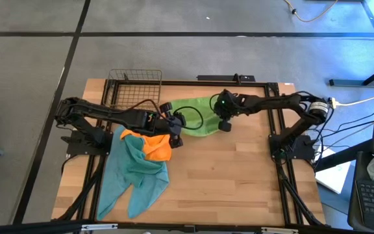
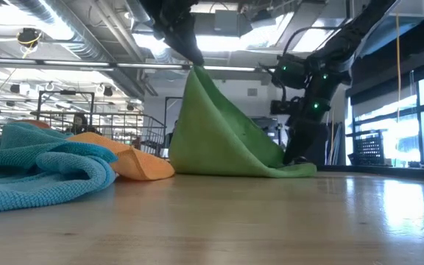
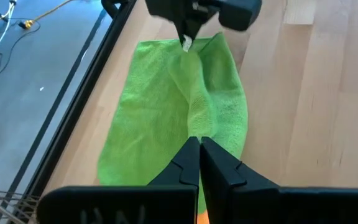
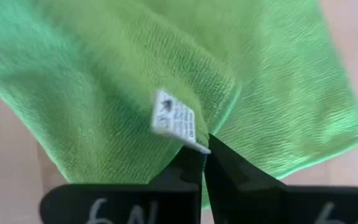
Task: Fold microfiber towels
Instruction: Fold the green microfiber cloth
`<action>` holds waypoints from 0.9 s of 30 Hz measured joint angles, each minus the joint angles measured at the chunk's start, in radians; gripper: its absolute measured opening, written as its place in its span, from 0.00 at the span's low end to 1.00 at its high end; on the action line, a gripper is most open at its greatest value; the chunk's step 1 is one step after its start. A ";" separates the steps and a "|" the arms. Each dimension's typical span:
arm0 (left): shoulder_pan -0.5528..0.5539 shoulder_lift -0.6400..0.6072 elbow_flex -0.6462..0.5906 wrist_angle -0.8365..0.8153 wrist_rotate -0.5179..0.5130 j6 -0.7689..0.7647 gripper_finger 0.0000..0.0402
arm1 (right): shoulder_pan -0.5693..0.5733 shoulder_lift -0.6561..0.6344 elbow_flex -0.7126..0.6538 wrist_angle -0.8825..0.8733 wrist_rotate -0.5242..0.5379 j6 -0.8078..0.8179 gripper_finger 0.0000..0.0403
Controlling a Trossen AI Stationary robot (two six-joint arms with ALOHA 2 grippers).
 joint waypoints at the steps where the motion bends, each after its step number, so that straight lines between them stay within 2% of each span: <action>1: 0.000 0.000 0.000 -0.005 0.000 0.000 0.00 | 0.000 -0.015 0.000 -0.002 0.000 -0.003 0.02; 5: 0.000 0.000 0.000 -0.022 0.000 0.002 0.00 | 0.000 -0.095 0.016 -0.065 -0.003 -0.021 0.02; 8: 0.000 0.000 0.000 -0.036 0.000 0.002 0.00 | 0.000 -0.154 0.047 -0.195 -0.025 -0.020 0.02; 16: 0.000 0.000 0.000 -0.099 -0.001 -0.041 0.00 | 0.040 -0.288 0.111 -0.552 -0.193 0.077 0.02; 18: 0.002 0.000 -0.017 -0.102 -0.007 -0.051 0.00 | 0.058 -0.315 0.117 -0.605 -0.206 0.108 0.02; 21: 0.013 0.001 -0.065 -0.097 -0.007 -0.050 0.00 | 0.079 -0.352 0.119 -0.618 -0.140 0.133 0.02; 27: 0.074 0.001 -0.179 0.010 -0.015 0.013 0.00 | 0.072 -0.358 0.119 -0.489 0.115 0.108 0.02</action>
